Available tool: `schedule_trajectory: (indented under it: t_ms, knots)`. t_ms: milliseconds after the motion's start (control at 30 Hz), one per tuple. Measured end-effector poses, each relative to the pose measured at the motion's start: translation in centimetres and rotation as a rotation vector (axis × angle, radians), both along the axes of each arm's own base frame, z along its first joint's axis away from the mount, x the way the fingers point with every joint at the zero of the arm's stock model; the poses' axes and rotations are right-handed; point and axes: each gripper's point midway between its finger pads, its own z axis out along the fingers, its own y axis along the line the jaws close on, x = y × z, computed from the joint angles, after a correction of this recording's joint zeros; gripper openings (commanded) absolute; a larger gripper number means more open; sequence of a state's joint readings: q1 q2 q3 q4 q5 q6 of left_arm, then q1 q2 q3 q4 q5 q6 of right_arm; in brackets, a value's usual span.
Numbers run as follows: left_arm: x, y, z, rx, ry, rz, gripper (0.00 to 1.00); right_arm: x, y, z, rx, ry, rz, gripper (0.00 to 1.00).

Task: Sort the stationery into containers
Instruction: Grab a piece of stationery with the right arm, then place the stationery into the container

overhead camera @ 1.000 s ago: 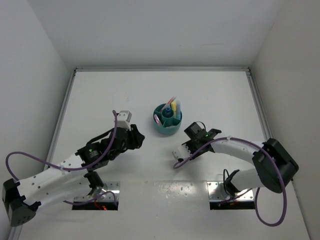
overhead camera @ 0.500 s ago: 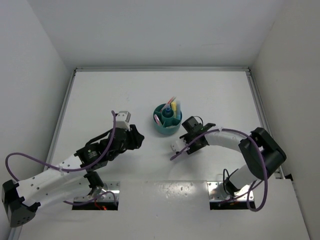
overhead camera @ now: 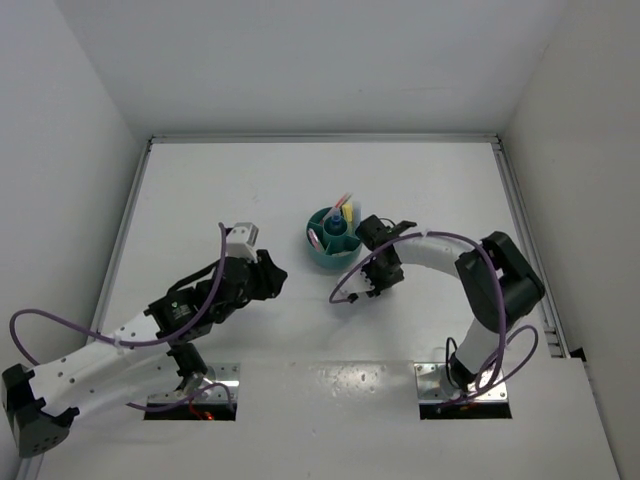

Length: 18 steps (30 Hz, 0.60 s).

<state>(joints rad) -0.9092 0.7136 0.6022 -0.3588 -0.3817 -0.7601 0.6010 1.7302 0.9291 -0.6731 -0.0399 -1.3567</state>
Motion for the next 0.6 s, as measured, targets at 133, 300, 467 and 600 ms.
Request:
schedule_trajectory:
  t_ms: [133, 300, 467, 600]
  knots:
    - [0.0, 0.0, 0.1, -0.001, -0.002, 0.001, 0.46, -0.7, 1.4, 1.9, 0.105, 0.013, -0.099, 0.01]
    - [0.2, 0.0, -0.7, 0.023, 0.013, 0.005, 0.46, 3.0, 6.3, 10.9, 0.389, -0.12, -0.308, 0.0]
    - [0.3, -0.1, -1.7, 0.06, 0.036, 0.003, 0.46, 5.6, 9.7, 16.8, 0.589, -0.165, -0.459, 0.0]
    - [0.3, -0.1, -1.7, 0.063, 0.032, 0.001, 0.46, 6.2, 10.6, 15.5, 0.582, -0.122, -0.53, 0.0]
